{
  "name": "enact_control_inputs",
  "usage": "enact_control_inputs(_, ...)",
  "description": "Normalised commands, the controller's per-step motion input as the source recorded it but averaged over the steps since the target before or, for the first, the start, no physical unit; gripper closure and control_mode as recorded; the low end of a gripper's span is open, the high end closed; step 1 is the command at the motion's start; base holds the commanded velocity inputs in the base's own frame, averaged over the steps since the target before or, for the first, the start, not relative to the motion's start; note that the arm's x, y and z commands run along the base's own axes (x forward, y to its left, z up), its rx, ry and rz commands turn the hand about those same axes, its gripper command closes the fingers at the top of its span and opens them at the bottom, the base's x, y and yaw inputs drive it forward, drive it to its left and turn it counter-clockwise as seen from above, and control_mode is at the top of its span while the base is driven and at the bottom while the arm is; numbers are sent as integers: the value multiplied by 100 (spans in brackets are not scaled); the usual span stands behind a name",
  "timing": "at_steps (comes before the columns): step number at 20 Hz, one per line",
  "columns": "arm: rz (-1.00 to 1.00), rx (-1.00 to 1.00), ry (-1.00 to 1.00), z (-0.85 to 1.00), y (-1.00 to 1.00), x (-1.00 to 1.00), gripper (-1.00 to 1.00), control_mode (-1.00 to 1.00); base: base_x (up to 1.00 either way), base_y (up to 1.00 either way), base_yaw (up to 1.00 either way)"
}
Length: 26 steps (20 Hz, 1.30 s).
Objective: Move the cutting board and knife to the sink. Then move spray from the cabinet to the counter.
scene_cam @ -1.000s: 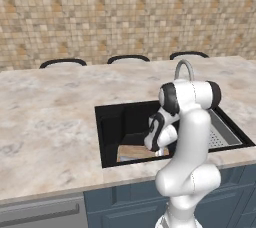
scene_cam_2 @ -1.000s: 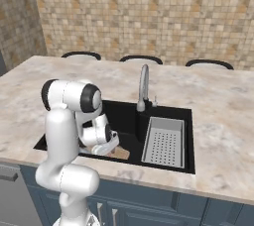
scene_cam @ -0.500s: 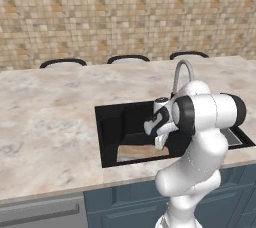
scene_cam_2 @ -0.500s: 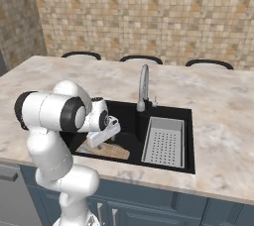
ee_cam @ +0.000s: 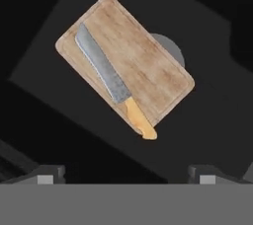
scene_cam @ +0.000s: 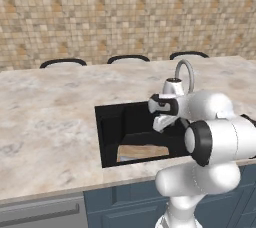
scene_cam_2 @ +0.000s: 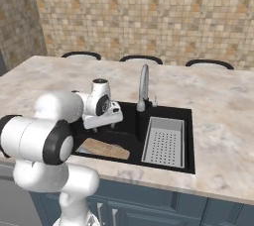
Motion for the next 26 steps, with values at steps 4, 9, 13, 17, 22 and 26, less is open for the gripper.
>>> enact_control_inputs(4, -16, 6, -8, 100, 11, -32, -100, -100, 0, 0, 0)
enact_control_inputs(9, -1, 0, -14, 100, 21, -85, -100, -100, 0, 0, 0)
enact_control_inputs(13, 0, -3, -20, 100, 19, -99, -100, -100, 0, 0, 0)
enact_control_inputs(17, 0, -1, -27, 100, 3, -100, -100, -100, 0, 0, 0)
enact_control_inputs(22, 0, -2, -28, 92, 3, -81, -100, -100, 0, 0, 0)
enact_control_inputs(26, 0, -5, -19, 86, 26, -41, -100, -100, 0, 0, 0)
